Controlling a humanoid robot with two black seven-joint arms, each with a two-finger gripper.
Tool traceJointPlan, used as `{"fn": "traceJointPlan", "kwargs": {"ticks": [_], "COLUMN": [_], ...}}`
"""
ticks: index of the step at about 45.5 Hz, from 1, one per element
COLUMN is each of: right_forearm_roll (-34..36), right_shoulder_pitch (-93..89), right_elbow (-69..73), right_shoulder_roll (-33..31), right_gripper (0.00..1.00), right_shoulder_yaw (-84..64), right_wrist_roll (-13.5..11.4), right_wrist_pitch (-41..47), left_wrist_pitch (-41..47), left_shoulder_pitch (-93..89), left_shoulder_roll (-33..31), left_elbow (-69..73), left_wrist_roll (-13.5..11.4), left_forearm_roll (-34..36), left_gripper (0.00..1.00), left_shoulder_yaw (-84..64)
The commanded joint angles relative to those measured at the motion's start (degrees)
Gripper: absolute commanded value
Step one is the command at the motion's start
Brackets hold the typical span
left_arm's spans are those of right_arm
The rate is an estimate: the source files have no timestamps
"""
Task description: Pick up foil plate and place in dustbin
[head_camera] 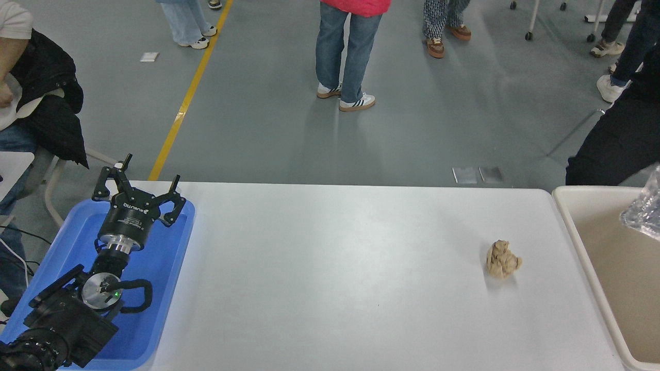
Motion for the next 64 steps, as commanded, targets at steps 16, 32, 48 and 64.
{"fn": "traceJointPlan", "kwargs": {"ticks": [16,32,48,64], "right_forearm_roll": [0.72,0.63,-0.34,-1.13], "right_shoulder_pitch": [-12.63,-12.02,-3.06,18.46], "right_elbow": [-3.79,-3.61,-2.29,6.74], "right_shoulder_roll": [4.32,4.15,3.79,5.46], "right_gripper": [0.00,1.00,1.00,1.00], "right_shoulder_yaw": [12.08,12.70,13.58,8.13], "right_wrist_roll": [0.01,0.10,0.19,0.10], "right_wrist_pitch": [-7.79,-7.61,-6.56,-6.03], "left_wrist_pitch": [0.00,0.00,0.00,0.00], "left_shoulder_pitch": [0.01,0.01,0.01,-0.08], "left_shoulder_roll": [0.00,0.00,0.00,-0.09], "left_elbow": [0.02,0.02,0.02,-0.07], "left_wrist_roll": [0.00,0.00,0.00,0.08], "left_forearm_roll": [0.00,0.00,0.00,0.00], "left_gripper": [1.00,1.00,1.00,1.00], "left_shoulder_yaw": [0.00,0.00,0.00,0.00]}}
